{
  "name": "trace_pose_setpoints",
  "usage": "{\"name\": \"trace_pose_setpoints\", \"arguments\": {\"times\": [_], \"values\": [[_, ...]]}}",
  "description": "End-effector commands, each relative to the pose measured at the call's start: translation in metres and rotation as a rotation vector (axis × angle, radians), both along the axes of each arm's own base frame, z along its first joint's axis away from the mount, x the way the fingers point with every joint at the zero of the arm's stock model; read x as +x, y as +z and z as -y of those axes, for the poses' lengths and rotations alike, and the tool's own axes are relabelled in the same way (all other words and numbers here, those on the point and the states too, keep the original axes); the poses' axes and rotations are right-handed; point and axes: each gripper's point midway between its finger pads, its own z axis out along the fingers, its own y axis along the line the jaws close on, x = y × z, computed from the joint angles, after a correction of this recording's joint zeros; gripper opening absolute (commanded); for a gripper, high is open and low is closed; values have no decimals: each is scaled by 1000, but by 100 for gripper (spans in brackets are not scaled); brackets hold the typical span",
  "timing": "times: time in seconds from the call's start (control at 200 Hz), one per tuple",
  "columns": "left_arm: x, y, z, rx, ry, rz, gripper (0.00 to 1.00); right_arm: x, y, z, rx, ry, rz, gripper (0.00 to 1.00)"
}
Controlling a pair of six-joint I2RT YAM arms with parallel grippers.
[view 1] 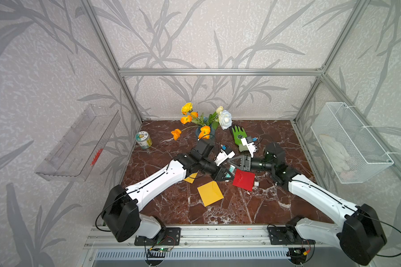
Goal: Seal the envelope with a glue stick
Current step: Screw the glue stick.
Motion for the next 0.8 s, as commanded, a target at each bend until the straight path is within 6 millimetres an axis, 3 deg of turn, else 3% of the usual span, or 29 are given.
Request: {"name": "trace_pose_setpoints", "arguments": {"times": [0.0, 0.2, 0.345, 0.45, 0.56, 0.68, 0.795], "values": [[-22, 48, -3, -147, -100, 31, 10, -51, 41, 0, 101, 219, 195, 16], [-55, 95, -6, -339, -260, -52, 11, -94, 65, 3, 165, 369, 332, 16], [-67, 101, -12, -357, -311, -56, 12, -106, 69, 3, 183, 422, 356, 18], [-60, 87, -14, -275, -255, -14, 11, -87, 65, -1, 121, 317, 327, 34], [-33, 60, -14, -153, -112, 75, 11, -49, 46, -5, 4, 152, 216, 49], [-3, 35, -17, -59, 25, 167, 11, -15, 24, -5, -48, 16, 84, 50], [11, 22, -16, -33, 82, 188, 11, -4, 12, -8, -61, -14, 24, 51]]}}
